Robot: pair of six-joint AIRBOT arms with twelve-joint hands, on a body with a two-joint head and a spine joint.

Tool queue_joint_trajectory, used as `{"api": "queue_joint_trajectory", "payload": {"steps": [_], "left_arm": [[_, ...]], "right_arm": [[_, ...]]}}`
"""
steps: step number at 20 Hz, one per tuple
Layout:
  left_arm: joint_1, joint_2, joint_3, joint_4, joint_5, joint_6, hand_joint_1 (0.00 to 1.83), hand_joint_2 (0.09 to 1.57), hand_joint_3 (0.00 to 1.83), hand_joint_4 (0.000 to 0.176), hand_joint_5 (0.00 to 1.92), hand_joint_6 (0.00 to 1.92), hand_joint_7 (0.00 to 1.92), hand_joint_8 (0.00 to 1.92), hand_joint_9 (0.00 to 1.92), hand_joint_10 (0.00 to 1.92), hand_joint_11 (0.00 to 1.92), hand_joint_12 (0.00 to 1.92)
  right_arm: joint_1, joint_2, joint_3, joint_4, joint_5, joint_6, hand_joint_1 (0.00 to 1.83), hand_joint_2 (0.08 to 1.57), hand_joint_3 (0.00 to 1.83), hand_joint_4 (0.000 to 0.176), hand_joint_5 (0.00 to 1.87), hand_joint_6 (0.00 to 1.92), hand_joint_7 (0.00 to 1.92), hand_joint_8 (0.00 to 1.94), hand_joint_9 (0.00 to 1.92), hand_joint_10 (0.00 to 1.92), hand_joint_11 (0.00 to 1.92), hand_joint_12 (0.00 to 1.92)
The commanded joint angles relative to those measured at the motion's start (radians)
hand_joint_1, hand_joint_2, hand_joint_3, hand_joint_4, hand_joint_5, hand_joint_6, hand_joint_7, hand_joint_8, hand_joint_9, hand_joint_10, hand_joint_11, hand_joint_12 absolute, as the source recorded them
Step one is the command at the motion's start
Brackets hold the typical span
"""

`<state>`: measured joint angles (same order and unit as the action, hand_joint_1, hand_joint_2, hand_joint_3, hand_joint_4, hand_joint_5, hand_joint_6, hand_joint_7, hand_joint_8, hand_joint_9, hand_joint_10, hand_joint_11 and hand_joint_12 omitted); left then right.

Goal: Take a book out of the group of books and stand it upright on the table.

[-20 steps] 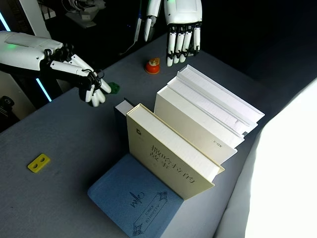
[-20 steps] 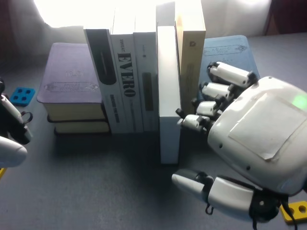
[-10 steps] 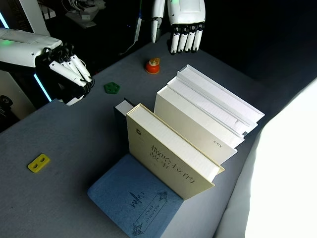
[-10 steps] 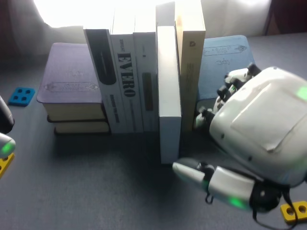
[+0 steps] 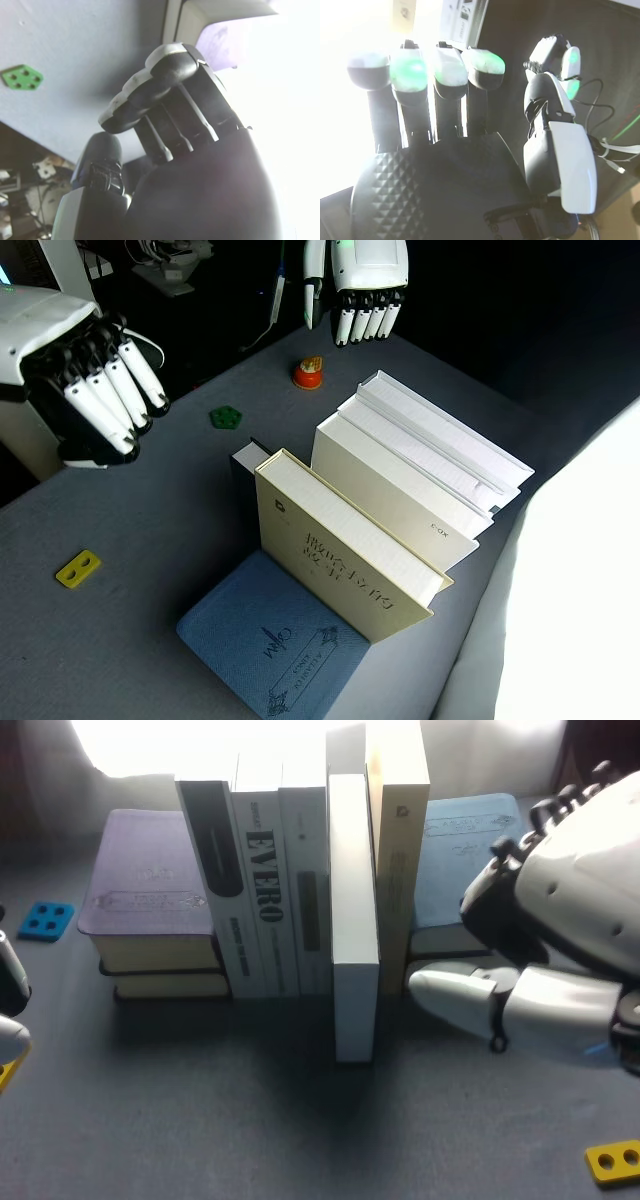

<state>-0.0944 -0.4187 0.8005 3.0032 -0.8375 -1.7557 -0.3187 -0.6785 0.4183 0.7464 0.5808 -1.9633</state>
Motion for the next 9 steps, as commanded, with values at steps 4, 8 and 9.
{"api": "queue_joint_trajectory", "payload": {"steps": [4,8,9], "left_arm": [[-0.011,-0.002,0.006,0.009,0.075,0.0,0.17,1.45,0.0,0.0,0.86,1.92,0.97,1.92,0.96,1.92,0.89,1.92],[-0.018,-0.006,0.012,0.009,0.075,0.0,0.12,1.46,0.0,0.0,0.86,1.92,0.98,1.92,0.98,1.92,0.91,1.92],[-0.018,-0.006,0.012,0.009,0.075,0.0,0.15,1.45,0.0,0.0,0.85,1.9,0.98,1.92,0.98,1.92,0.88,1.92]], "right_arm": [[0.024,0.011,0.002,-0.045,0.068,0.026,0.01,1.27,0.0,0.0,1.03,1.82,1.21,1.78,1.16,1.92,0.9,1.92],[0.024,0.009,0.002,-0.045,0.056,0.035,0.03,1.27,0.0,0.0,1.0,1.86,1.21,1.78,1.16,1.92,0.88,1.92],[0.024,0.009,0.002,-0.045,0.056,0.035,0.01,1.27,0.0,0.0,1.01,1.85,1.22,1.79,1.17,1.92,0.87,1.92]]}}
